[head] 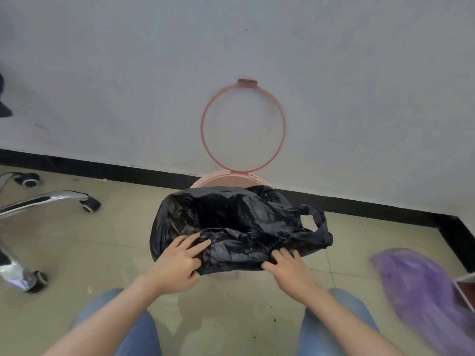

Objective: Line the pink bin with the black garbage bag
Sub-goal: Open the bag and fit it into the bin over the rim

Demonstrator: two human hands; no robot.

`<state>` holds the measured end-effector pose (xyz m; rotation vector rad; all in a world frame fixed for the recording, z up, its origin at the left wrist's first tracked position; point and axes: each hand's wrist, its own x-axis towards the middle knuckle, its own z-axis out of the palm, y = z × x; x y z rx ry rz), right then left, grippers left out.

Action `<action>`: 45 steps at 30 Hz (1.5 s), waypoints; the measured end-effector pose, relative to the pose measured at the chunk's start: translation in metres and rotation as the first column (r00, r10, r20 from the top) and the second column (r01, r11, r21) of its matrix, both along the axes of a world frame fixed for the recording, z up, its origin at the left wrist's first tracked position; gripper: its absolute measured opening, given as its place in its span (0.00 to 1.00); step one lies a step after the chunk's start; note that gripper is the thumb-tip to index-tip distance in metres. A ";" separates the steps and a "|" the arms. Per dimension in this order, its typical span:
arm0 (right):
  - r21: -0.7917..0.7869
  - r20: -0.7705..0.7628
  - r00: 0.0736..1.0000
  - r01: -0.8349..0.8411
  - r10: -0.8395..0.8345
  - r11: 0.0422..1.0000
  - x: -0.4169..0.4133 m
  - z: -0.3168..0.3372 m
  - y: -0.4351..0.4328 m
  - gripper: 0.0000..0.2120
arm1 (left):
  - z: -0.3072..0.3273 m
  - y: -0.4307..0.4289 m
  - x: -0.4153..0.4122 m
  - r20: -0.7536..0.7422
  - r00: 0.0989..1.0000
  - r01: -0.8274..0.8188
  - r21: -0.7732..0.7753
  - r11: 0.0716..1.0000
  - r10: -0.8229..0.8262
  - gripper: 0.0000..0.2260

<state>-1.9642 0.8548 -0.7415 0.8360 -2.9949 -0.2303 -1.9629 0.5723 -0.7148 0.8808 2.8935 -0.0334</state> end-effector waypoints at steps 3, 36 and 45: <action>0.001 0.103 0.988 0.117 -0.117 0.993 0.007 0.005 -0.007 0.10 | -0.005 0.002 -0.003 0.133 0.988 -0.076 0.012 0.997 0.074 0.20; -0.251 0.292 0.854 0.504 -0.431 0.827 -0.104 0.022 0.035 0.29 | -0.019 0.031 -0.071 0.038 0.722 -0.689 0.139 0.712 0.691 0.30; -0.073 0.326 0.931 0.200 -0.166 0.977 -0.136 -0.004 -0.009 0.21 | -0.021 0.011 -0.079 0.301 0.600 -0.785 0.047 0.618 0.741 0.32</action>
